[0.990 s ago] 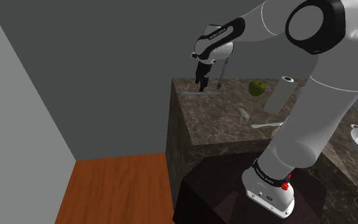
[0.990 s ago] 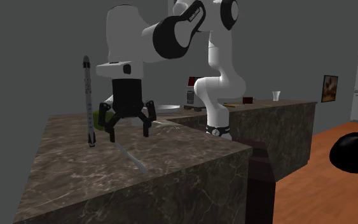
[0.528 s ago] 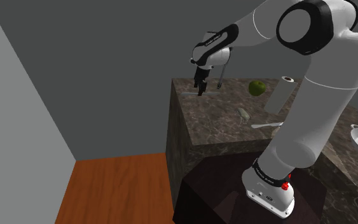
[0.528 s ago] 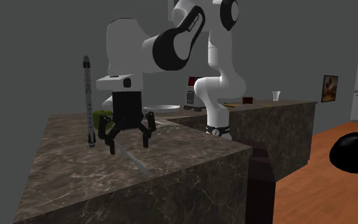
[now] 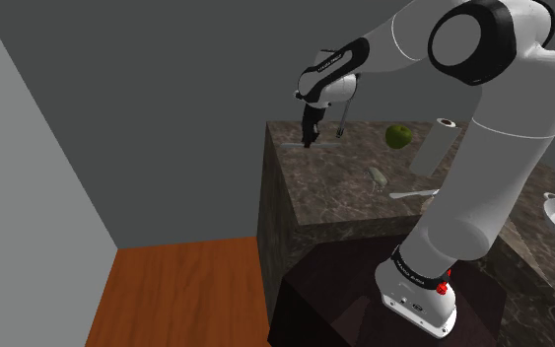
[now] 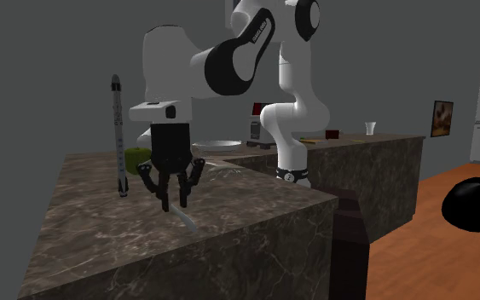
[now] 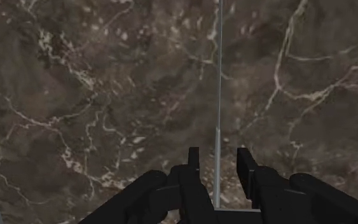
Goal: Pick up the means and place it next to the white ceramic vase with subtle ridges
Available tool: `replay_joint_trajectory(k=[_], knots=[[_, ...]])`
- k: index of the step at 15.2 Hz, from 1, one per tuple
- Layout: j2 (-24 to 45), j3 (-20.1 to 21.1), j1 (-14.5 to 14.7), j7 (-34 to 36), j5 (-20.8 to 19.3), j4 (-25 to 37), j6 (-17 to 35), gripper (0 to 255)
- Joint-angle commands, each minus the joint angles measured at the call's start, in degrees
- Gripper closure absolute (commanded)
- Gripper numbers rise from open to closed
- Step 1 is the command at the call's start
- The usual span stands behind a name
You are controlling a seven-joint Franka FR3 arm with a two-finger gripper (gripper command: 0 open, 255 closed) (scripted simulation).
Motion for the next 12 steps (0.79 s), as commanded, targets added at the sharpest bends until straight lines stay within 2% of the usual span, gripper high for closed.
replay_joint_trajectory(k=[1,8,12], knots=[[0.0,0.0,0.0,0.0,0.0,0.0,0.0,255],[0.01,0.0,0.0,0.0,0.01,0.0,0.01,255],[-2.03,-0.31,0.24,1.04,-1.37,0.94,-2.74,255]])
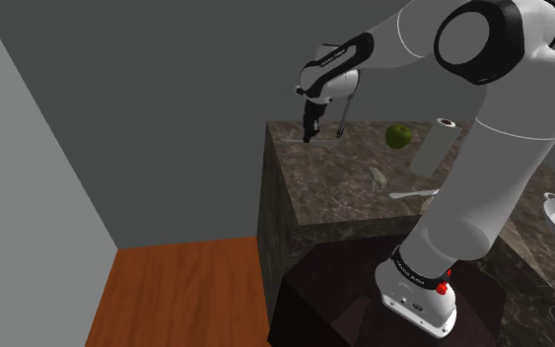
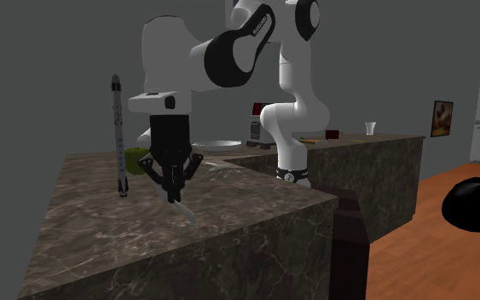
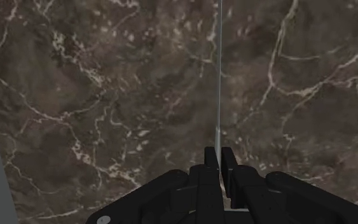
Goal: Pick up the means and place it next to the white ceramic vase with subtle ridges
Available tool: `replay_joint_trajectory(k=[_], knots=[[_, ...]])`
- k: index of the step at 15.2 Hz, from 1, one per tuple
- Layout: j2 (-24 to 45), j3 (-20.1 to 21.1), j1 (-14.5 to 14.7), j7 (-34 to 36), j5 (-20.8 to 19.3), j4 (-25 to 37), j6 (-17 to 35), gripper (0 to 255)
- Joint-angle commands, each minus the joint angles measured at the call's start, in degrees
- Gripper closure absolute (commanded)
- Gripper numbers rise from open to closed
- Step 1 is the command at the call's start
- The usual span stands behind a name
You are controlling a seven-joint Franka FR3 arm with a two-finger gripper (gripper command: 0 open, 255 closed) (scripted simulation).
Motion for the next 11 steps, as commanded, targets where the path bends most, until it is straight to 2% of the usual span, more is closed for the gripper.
replay_joint_trajectory(k=[1,11], knots=[[-0.98,-0.12,0.12,0.53,-0.65,0.43,-1.32,255],[-5.17,-0.41,0.44,2.58,-3.25,3.81,-8.44,255]])
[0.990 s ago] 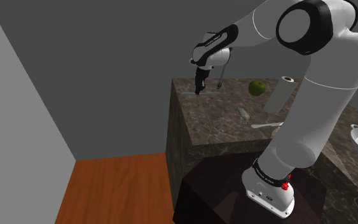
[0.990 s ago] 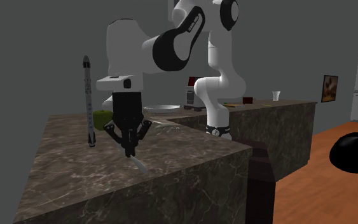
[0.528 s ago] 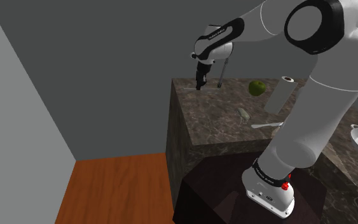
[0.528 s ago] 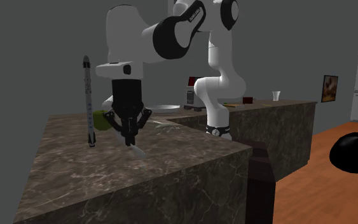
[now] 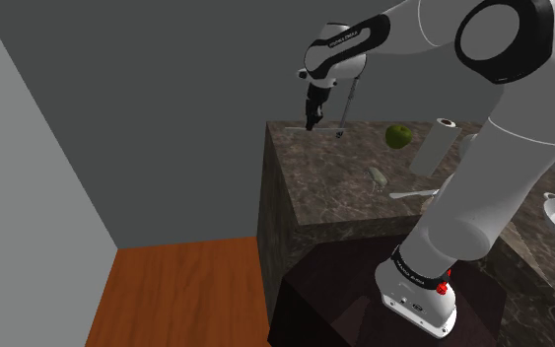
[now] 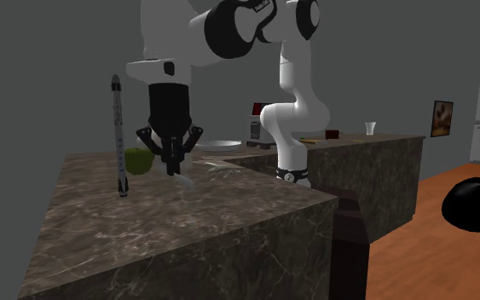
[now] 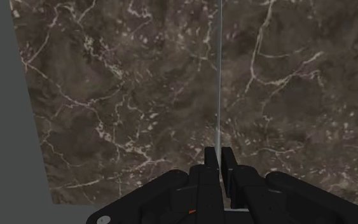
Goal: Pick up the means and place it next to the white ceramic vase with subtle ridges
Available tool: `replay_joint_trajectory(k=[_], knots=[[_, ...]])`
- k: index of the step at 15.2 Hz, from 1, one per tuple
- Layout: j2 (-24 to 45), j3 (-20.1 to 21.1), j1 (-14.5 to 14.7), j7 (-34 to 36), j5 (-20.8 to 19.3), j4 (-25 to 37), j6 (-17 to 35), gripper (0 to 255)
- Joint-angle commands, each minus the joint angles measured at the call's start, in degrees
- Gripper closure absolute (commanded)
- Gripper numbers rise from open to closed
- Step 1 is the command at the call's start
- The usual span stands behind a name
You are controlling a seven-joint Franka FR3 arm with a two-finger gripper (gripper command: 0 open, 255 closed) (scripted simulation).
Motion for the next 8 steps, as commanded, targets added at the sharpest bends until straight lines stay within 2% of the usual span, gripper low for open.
replay_joint_trajectory(k=[1,8], knots=[[-0.63,-0.03,0.02,0.3,-0.4,1.0,-1.59,255],[-2.77,-0.01,0.13,1.31,-1.58,4.2,-6.71,255]])
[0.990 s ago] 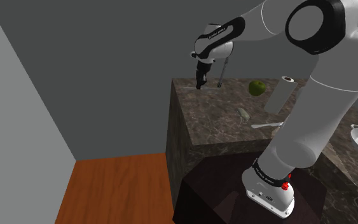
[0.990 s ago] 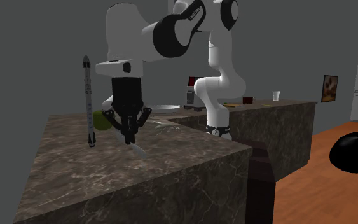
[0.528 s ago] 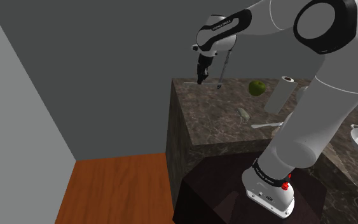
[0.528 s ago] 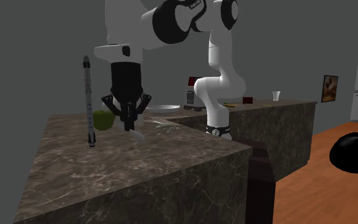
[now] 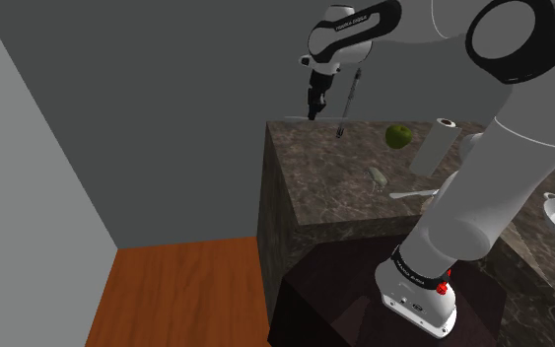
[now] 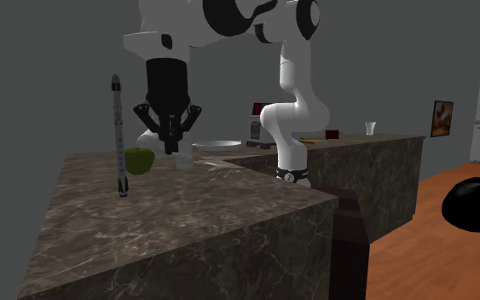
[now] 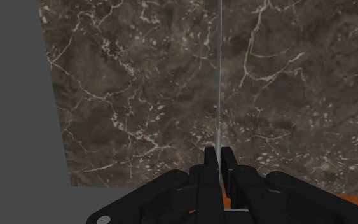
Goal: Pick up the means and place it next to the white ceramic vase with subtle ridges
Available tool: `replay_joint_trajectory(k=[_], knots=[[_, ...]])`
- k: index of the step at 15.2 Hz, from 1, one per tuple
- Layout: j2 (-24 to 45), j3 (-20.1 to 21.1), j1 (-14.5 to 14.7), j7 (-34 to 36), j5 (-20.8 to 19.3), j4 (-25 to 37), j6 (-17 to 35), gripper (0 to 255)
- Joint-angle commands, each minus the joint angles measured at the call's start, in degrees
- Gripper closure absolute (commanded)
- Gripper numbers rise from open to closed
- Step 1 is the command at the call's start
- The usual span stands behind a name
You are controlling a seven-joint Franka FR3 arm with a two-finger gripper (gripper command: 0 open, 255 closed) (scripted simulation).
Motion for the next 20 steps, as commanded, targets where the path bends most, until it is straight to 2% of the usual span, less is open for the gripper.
replay_joint_trajectory(k=[1,20], knots=[[-0.65,0.09,0.1,0.42,-0.35,0.78,-1.4,255],[-3.03,0.29,0.25,1.8,-1.58,12.93,-15.69,255]])
